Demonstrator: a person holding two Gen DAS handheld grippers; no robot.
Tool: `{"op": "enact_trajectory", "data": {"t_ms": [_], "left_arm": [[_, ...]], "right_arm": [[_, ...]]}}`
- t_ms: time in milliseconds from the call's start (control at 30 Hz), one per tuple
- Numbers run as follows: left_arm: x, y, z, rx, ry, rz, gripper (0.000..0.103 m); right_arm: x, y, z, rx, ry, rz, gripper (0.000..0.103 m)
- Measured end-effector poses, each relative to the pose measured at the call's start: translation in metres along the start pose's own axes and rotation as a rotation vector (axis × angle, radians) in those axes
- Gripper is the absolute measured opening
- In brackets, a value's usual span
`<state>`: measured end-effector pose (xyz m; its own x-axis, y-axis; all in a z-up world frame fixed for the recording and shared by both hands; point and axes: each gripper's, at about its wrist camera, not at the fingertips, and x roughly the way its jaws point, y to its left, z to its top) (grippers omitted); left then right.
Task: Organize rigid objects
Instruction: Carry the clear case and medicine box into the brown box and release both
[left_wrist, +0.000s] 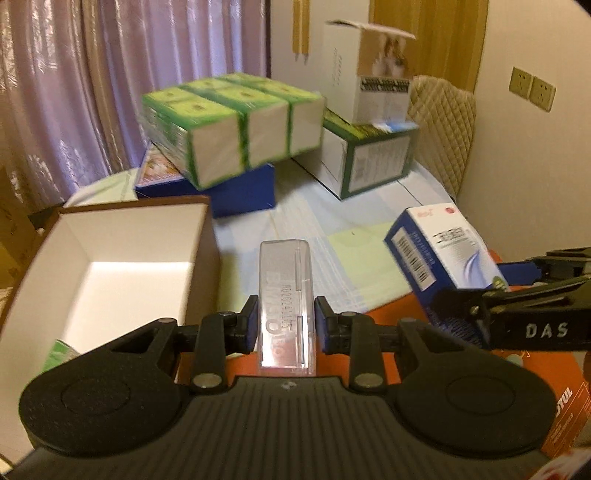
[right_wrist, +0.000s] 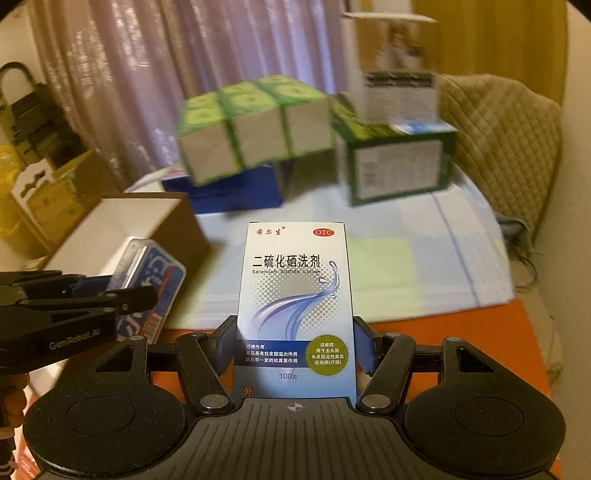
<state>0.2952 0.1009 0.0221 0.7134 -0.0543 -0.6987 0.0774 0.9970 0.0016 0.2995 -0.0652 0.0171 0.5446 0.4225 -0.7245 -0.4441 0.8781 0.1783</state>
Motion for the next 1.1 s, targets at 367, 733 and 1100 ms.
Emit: {"op": "enact_trajectory", "data": {"t_ms": [367, 733, 1100], "left_arm": [[-0.045, 0.086, -0.006, -0.008, -0.054, 0.066, 0.026], [-0.049, 0.164, -0.006, -0.007, -0.045, 0.107, 0.026], [-0.006, 0.221, 0.005, -0.006, 0.025, 0.105, 0.026]], "right_arm": [[0.009, 0.102, 0.014, -0.077, -0.034, 0.094, 0.06], [0.041, 0.186, 0.031, -0.112, -0.031, 0.147, 0.06], [0.106, 0.234, 0.049, -0.133, 0.027, 0.119, 0.06]]}}
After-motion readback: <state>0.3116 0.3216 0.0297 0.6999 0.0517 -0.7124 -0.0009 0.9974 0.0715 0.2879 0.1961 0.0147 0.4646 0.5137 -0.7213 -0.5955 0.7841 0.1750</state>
